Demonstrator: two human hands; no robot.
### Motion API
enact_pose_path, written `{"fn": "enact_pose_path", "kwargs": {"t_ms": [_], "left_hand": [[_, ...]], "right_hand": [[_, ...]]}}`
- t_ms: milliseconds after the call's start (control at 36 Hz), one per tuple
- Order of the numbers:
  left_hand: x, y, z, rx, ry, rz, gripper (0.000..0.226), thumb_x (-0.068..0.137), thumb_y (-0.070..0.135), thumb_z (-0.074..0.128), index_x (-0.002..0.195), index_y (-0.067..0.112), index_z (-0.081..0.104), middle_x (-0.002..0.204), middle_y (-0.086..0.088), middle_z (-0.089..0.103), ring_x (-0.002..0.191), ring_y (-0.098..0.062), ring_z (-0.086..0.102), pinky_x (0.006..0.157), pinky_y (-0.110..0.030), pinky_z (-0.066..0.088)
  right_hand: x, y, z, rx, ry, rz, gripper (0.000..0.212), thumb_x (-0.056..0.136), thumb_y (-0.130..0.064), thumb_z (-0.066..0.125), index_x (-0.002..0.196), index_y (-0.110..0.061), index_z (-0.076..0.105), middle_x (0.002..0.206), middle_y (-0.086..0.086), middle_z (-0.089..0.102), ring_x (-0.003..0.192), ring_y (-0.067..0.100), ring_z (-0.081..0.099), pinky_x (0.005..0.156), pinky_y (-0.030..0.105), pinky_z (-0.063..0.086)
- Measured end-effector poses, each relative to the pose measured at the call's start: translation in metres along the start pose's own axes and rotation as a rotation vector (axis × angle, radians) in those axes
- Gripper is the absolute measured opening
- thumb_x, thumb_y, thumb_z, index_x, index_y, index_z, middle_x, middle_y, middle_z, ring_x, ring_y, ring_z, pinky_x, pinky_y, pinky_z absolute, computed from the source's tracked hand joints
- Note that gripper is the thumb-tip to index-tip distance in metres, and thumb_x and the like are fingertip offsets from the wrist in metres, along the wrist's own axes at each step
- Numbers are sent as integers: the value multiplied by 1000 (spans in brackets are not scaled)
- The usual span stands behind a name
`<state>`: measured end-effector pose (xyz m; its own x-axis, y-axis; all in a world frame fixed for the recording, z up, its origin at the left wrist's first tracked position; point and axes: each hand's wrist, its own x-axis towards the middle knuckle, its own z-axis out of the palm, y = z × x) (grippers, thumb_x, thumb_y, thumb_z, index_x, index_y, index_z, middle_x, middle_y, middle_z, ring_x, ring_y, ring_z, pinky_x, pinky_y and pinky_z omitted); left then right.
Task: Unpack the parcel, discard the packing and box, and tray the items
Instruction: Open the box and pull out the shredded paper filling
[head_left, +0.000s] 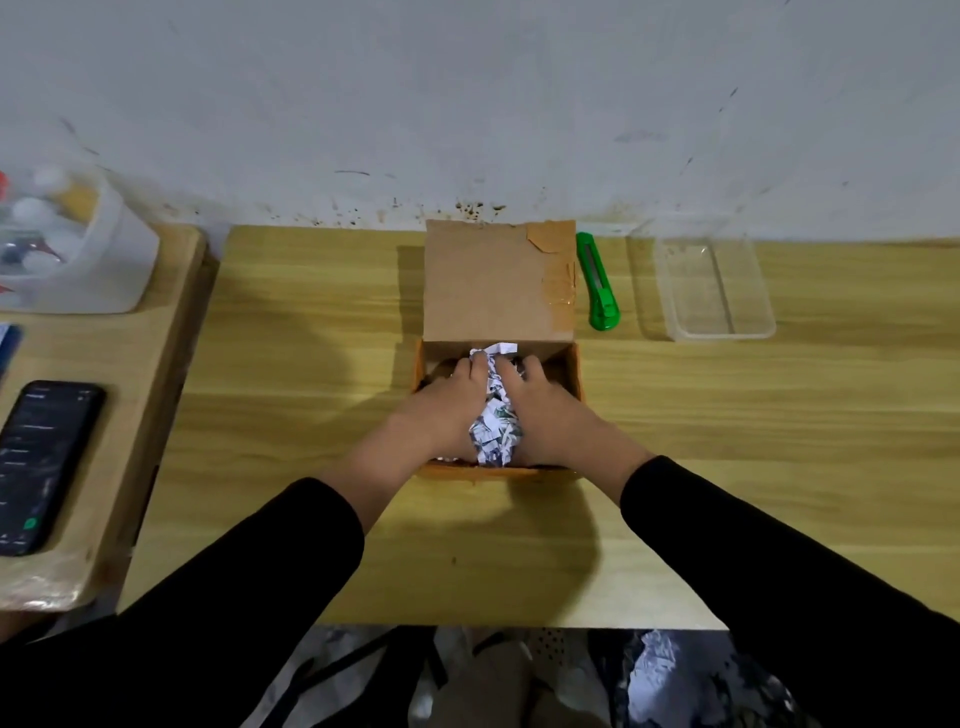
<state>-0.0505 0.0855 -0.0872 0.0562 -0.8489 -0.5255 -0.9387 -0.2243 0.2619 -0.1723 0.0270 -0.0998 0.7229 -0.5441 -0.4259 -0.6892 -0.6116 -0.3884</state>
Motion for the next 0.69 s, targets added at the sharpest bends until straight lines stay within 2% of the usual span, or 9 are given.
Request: {"fn": "enact_pose_path", "kwargs": {"t_ms": [222, 417, 500, 611, 694], "left_hand": [[-3, -7, 19, -37, 29, 12, 93, 76, 24, 72, 142, 2, 11, 132, -17, 38, 113, -39, 52, 89, -48, 47], [0, -1, 29, -59, 113, -40, 69, 82, 5, 60, 138, 4, 19, 125, -17, 41, 104, -40, 57, 81, -50, 49], [-1, 0, 32, -60, 147, -80, 70, 79, -2, 58, 138, 4, 21, 127, -17, 41, 111, -39, 52, 84, -46, 49], [-4, 3, 27, -41, 217, -88, 73, 79, -7, 54, 141, 5, 18, 128, -16, 41, 108, -38, 53, 83, -43, 47], [-8, 8, 24, -27, 245, -83, 75, 80, -8, 52, 144, 6, 14, 132, -15, 38, 107, -37, 52, 84, -41, 44]], "right_hand": [[-5, -7, 19, -16, 50, 48, 92, 70, -28, 72, 141, -19, 15, 129, 14, 34, 100, 38, 55, 79, 38, 45], [-11, -3, 14, 44, 84, 52, 80, 77, -28, 66, 143, -20, 21, 129, 14, 39, 106, 37, 53, 89, 42, 43], [-12, -6, 14, 70, 124, 63, 75, 77, -24, 66, 141, -21, 26, 125, 14, 42, 101, 39, 56, 86, 43, 45], [-13, -8, 18, 92, 214, 91, 71, 79, -23, 65, 140, -19, 28, 119, 13, 45, 94, 40, 58, 77, 40, 46], [-17, -7, 21, 110, 269, 104, 75, 79, -21, 65, 142, -19, 25, 123, 13, 44, 95, 39, 58, 78, 39, 46]]}}
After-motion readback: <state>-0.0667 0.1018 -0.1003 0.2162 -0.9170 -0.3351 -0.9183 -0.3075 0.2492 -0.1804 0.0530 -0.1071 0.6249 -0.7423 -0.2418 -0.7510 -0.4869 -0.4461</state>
